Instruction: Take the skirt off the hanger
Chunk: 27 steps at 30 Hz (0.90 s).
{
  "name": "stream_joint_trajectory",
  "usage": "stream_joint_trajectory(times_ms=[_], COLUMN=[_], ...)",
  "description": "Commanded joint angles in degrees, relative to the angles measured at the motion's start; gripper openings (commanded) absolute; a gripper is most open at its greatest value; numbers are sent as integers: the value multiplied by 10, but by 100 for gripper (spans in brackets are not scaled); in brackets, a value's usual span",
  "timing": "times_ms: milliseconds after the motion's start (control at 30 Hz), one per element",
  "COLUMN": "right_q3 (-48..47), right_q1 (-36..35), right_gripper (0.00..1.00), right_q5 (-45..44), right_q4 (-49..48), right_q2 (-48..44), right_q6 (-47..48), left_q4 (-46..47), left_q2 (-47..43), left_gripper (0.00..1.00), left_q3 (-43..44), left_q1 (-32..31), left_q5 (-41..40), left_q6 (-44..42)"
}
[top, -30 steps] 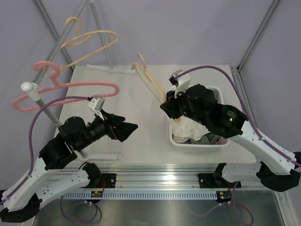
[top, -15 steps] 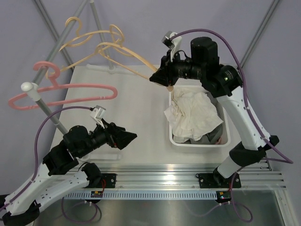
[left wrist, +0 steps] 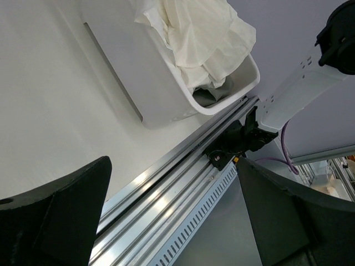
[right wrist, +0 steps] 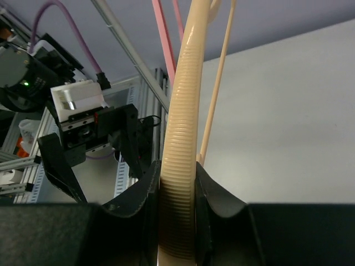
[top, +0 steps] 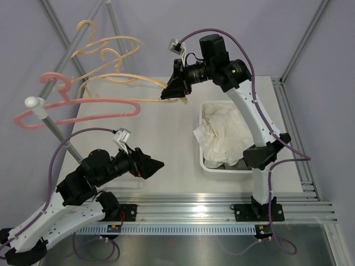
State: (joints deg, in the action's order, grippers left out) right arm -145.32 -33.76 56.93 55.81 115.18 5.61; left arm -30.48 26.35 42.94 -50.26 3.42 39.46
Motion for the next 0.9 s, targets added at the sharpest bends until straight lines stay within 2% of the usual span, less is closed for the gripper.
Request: stream_joint_trajectory(times_ms=[0,133,267,333,867], right_q3=[-15,-70,-81,-88,-124], right_q1=[-3,-32,-49,-55,-113], right_gripper=[0,0,0,0,0], right_q5=[114,120,121,109,-14], right_q4=[-127,-156,-255,-274,-361], right_q2=[14,60,103,115,176], right_q6=[-49,-83,-140,-153,-124], left_q4=[34,38,41,40,9], left_q2=[2,-4,-16,-23,-75], left_gripper=[99,99,99,99,99], left_q3=[-8,-27,-43,-48,-73], left_q1=[-2,-3,-3,-3,-3], left_q5=[24,26,26,27,18], left_q6=[6,11,21,27,47])
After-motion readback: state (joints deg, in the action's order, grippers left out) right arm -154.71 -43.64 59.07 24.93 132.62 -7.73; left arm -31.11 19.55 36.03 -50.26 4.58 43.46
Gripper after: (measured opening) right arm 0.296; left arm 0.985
